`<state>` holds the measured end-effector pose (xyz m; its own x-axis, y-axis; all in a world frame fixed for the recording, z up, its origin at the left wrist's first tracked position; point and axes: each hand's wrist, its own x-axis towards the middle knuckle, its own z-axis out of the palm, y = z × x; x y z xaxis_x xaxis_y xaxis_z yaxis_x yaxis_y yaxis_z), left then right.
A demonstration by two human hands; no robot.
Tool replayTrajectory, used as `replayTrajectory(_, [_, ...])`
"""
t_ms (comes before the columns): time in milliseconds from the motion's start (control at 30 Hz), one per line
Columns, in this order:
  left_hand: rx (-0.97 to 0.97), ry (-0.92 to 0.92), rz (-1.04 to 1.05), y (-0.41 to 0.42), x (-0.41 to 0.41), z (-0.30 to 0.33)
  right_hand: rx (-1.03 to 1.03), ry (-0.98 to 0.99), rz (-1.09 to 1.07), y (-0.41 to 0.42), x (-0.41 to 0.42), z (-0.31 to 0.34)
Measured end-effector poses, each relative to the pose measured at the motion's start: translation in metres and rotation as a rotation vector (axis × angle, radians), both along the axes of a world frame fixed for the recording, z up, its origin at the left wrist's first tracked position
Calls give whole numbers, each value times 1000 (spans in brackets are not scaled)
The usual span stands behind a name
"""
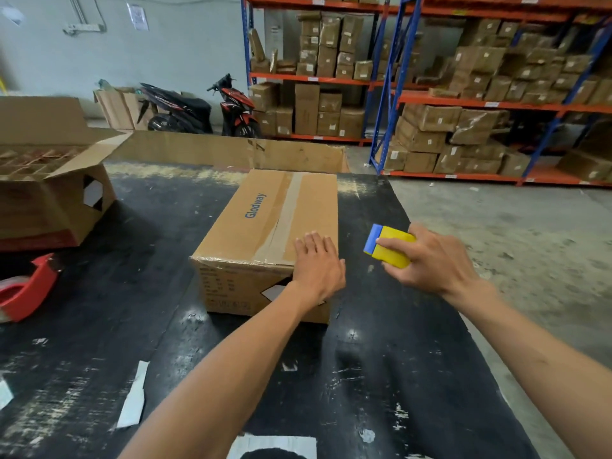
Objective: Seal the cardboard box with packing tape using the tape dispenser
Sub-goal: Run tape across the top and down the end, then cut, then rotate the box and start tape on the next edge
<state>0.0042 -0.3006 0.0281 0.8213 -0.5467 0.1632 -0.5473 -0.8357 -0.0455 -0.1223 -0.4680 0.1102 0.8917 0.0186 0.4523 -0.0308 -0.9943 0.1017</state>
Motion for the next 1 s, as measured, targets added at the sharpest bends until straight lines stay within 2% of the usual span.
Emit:
replayTrajectory(100, [71,-20,-100,36,7,3,45,-83,-18,0,2,13])
replayTrajectory(167, [52,-5,-233,71,16,4,72,-143,-26,-1,3,19])
replayTrajectory(267, [-65,165,-353,129,26,17,99,-205,-6,0,5,26])
replayTrajectory(367, [-186,335,-300,165,32,37,161,-222,8,3,11,29])
replayTrajectory(500, [-161,111,-163,137,30,44,318,-146,81,13,21,29])
replayTrajectory(633, [-10,153,-17,98,32,26,497,-68,189,22,24,21])
replayTrajectory(700, [88,112,-41,97,36,19,558,-45,222,23,22,15])
replayTrajectory(833, [131,78,-175,120,46,22,711,-70,215,25,22,8])
replayTrajectory(1000, [35,285,-291,182,68,34,754,-74,194,21,21,11])
